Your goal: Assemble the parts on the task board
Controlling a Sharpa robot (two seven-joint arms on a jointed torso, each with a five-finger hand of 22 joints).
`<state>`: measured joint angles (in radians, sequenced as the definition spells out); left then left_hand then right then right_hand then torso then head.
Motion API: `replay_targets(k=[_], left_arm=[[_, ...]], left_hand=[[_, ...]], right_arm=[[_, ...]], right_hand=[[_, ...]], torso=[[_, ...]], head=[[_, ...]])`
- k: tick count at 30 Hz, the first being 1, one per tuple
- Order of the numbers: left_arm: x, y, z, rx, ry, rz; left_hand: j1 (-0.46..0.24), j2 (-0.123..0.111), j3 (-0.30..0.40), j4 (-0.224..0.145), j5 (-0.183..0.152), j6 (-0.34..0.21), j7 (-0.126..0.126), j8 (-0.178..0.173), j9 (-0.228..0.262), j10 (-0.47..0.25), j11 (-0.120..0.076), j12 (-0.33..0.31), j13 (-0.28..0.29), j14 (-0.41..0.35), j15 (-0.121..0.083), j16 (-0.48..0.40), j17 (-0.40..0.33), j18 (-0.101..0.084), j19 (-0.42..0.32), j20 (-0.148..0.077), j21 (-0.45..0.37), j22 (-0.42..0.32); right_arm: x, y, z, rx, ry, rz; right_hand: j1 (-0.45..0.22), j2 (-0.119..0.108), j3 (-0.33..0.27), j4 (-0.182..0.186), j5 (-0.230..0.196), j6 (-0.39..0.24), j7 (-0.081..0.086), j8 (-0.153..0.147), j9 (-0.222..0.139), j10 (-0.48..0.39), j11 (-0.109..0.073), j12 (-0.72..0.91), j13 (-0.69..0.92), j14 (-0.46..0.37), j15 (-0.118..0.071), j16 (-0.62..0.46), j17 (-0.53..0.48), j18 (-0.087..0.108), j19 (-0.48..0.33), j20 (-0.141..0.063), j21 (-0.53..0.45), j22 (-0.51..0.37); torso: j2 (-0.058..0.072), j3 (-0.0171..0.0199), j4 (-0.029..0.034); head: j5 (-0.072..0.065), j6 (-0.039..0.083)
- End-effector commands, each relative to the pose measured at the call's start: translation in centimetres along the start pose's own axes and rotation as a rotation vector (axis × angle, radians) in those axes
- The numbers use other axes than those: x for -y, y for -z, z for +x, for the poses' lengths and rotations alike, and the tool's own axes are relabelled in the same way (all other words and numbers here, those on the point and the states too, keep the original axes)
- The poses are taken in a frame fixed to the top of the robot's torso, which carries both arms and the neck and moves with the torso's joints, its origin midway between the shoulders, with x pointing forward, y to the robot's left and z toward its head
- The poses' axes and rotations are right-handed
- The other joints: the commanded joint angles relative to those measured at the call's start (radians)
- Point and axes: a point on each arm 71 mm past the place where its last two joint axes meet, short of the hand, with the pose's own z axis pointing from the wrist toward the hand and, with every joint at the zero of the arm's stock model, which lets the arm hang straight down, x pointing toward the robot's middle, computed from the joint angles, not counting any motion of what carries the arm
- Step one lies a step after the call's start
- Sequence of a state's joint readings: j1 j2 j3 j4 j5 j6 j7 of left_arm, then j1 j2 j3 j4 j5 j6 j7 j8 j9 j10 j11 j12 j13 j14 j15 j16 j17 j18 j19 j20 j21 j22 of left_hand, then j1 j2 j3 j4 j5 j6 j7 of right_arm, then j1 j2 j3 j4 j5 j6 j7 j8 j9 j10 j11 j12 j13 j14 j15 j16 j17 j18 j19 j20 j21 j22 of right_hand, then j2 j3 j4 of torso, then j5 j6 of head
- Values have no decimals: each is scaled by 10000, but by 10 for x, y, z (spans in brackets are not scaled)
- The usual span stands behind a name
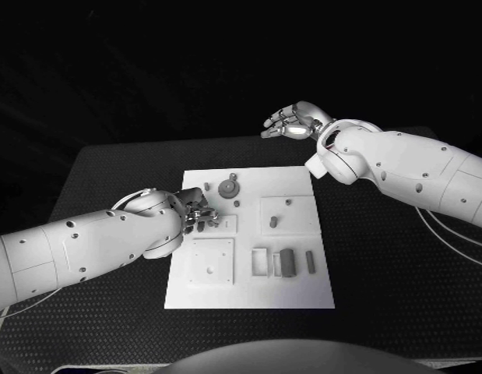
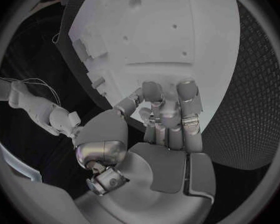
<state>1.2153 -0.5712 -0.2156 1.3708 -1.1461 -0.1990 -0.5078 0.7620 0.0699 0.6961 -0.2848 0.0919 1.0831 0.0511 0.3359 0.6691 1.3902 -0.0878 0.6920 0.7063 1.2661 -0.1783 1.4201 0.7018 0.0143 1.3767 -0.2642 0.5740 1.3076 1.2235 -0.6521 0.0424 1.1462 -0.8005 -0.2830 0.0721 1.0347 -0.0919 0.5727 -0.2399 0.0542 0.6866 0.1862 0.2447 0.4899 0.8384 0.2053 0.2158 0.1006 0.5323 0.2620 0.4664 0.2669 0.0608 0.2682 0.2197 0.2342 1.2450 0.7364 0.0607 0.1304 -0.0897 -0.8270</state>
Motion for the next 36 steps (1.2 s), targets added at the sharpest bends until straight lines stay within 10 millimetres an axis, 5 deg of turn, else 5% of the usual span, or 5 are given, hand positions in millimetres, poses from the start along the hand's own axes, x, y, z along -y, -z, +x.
replay_targets(k=[1, 16, 20, 36], left_arm=[[-3, 0, 7, -438, -250, -203], [-3, 0, 10, -715, -405, -311], [-3, -1, 10, -686, -392, -347], [-3, -1, 10, -674, -392, -375]], left_hand=[[294, 237, 37, 20, 35, 797, -282, 29, 0, -20, -1, 60, -12, 160, -165, -13, -15, 82, 31, -17, -61, 170], [285, 212, 30, 9, 32, 789, -277, 16, -1, -24, 4, 59, -22, 166, -161, -22, -29, 81, 29, -14, -67, 170], [290, 98, -9, -18, 295, 811, -271, 3, 4, -6, 12, 78, -40, 180, -154, -14, -47, 84, 38, -17, -64, 179], [372, -194, -121, -19, 196, 776, -244, -57, -9, -28, 42, 80, -73, 154, -128, -42, -95, 93, 10, -22, -94, 176]], right_arm=[[-1, 0, 1, -141, -32, -89], [0, 1, 1, -131, -54, -76], [0, 1, 1, -144, -92, -68], [1, 1, 1, -146, -138, -55]], right_hand=[[-21, 63, -76, 8, -51, -12, 390, 63, -16, 65, 29, -34, -18, 71, 11, -32, -9, -162, 5, 3, -68, 17], [-25, 67, -76, 13, -51, -11, 391, 67, -20, 71, 30, -39, -30, 72, 14, -37, -10, -162, 7, 4, -77, 26], [-28, 64, -79, 14, -52, -12, 393, 68, -22, 72, 32, -41, -34, 73, 15, -38, -11, -162, 7, 4, -81, 29], [-46, 60, -86, 29, -51, -15, 409, 71, -31, 82, 45, -48, -51, 73, 24, -45, -12, -162, 8, 6, -96, 42]], torso=[[-2, -3, 7], [-5, 10, -8], [-6, 8, -1], [-1, 9, -9]], head=[[-4, -19], [5, -17], [1, -26], [-8, -12]])
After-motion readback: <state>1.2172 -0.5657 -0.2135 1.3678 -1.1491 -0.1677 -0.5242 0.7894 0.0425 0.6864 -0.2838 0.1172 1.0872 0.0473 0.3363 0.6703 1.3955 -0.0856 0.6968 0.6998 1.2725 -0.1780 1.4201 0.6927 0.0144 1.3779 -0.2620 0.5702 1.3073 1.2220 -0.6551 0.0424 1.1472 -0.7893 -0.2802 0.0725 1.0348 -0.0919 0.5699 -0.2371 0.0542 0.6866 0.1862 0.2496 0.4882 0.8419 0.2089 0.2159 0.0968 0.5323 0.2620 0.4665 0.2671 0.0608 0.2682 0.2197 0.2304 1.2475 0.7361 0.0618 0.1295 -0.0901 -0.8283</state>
